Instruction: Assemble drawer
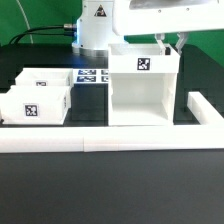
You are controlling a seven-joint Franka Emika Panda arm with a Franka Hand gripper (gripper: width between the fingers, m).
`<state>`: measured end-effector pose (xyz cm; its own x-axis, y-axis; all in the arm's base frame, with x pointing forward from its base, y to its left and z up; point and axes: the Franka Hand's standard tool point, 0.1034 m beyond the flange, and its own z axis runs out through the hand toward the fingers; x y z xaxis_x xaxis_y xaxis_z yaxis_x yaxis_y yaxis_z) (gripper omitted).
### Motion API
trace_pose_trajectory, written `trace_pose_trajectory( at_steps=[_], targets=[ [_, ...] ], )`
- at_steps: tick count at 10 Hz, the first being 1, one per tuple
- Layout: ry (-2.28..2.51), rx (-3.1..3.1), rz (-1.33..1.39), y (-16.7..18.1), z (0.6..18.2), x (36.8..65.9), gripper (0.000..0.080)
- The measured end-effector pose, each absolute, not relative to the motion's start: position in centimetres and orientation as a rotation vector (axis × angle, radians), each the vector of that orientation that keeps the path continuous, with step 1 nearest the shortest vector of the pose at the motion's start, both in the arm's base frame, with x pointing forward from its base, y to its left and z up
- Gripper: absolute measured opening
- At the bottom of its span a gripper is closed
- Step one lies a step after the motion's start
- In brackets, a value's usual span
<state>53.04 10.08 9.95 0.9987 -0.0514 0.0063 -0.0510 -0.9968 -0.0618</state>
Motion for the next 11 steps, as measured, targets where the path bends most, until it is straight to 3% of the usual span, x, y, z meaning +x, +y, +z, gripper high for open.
trace_pose_trajectory(
  at_steps=[3, 7, 11],
  targets=[
    [0.091, -3.06, -0.078, 10.7, 10.0, 58.2, 0.0038],
    [0.124, -3.057, -0.079, 10.9, 10.0, 58.6, 0.0038],
    [0.447, -3.01, -0.074, 11.4, 10.2, 58.7, 0.0038]
  ],
)
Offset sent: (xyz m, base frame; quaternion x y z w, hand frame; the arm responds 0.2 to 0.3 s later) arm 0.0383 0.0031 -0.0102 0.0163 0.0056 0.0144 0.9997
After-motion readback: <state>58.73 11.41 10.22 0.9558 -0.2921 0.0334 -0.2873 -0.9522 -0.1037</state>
